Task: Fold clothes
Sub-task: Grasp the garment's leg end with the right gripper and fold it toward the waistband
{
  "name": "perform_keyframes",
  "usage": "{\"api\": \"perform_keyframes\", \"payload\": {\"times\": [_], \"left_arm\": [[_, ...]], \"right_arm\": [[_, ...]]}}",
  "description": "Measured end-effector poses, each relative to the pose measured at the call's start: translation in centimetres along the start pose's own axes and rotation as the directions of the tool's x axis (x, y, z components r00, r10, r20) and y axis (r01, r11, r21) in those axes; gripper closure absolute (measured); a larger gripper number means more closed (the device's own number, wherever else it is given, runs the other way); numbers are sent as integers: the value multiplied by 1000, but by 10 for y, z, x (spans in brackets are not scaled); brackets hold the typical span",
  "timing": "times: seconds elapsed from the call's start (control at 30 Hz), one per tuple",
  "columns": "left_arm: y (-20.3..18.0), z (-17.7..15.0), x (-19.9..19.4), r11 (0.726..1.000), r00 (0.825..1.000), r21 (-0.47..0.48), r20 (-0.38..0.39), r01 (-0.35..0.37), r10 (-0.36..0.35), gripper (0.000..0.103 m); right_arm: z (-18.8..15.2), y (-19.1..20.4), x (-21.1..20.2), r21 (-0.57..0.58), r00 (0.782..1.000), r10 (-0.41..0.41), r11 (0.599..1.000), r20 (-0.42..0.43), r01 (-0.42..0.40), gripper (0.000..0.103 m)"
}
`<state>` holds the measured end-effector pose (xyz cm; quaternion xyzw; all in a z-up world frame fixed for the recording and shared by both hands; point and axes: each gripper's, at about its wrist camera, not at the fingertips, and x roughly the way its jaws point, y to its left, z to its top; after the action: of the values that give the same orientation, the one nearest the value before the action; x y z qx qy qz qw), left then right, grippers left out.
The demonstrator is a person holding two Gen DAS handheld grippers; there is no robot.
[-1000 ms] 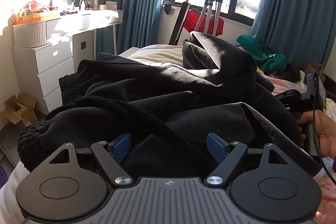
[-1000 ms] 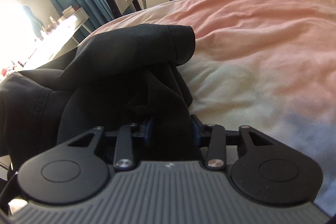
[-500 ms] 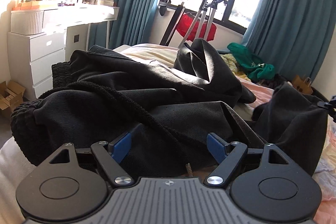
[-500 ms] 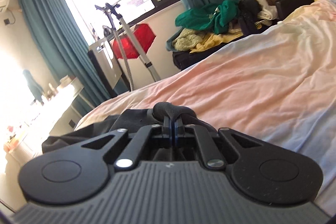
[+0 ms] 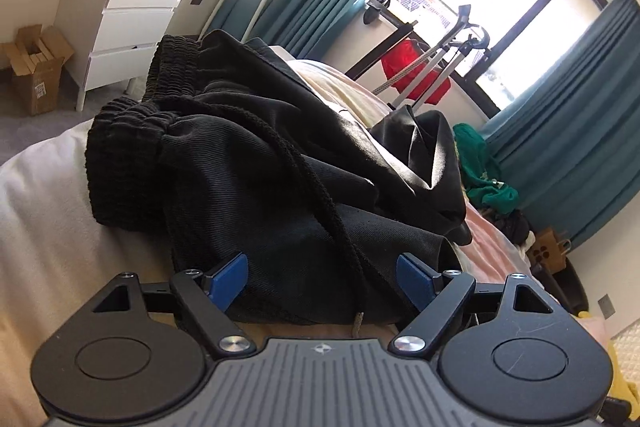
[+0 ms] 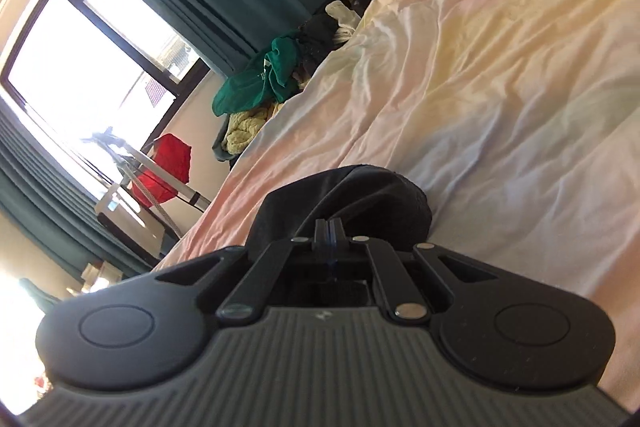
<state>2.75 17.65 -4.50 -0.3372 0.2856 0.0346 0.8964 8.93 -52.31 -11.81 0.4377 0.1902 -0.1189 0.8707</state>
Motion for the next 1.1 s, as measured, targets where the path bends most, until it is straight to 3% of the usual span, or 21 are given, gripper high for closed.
{"api": "perform_keyframes", "payload": {"times": [0.13, 0.27, 0.33, 0.43, 0.5, 0.6, 0.67, 0.73, 0.83, 0.97, 1.03, 1.1], "left_arm": [[4, 2, -11, 997, 999, -67, 30, 31, -29, 17], [2, -1, -14, 998, 998, -67, 62, 10, -6, 17], [1, -3, -12, 997, 998, -74, 56, -8, 13, 17], [0, -6, -7, 998, 999, -67, 48, -16, 19, 17], [-2, -7, -5, 998, 999, -55, 45, -21, 24, 17], [-4, -8, -2, 999, 999, -44, 41, -26, 27, 17], [-5, -9, 0, 999, 999, -43, 37, -26, 27, 17], [-6, -9, 1, 999, 999, -41, 37, -30, 32, 17], [-7, -10, 4, 999, 999, -47, 33, -29, 30, 17], [-11, -11, 9, 999, 1000, -39, 20, -13, 14, 16], [-14, -13, 10, 1000, 1000, -24, 21, -13, 14, 16], [-17, -14, 11, 1000, 1000, -13, 18, -10, 10, 15]], "right_arm": [[-16, -16, 9, 82, 993, 22, 997, -114, -12, 97], [-28, -15, 33, 124, 981, 58, 992, -188, -35, 95], [-31, -16, 43, 159, 982, 62, 987, -176, -34, 95], [-34, -26, 57, 307, 985, 104, 950, -136, -58, 94], [-36, -28, 63, 354, 990, 95, 934, -108, -52, 75], [-30, -22, 74, 308, 990, 119, 947, -72, -92, 48], [-24, -18, 80, 248, 991, 123, 963, -60, -105, 42], [-18, -15, 84, 171, 996, 67, 984, -64, -56, 41], [-10, -27, 75, 210, 1000, -13, 978, 2, 12, 39], [-3, -56, 65, 346, 997, -12, 938, 71, -13, 39], [-2, -67, 74, 351, 1000, 13, 936, 26, -21, 39], [-5, -79, 89, 422, 994, 100, 904, -36, -76, 39]]}}
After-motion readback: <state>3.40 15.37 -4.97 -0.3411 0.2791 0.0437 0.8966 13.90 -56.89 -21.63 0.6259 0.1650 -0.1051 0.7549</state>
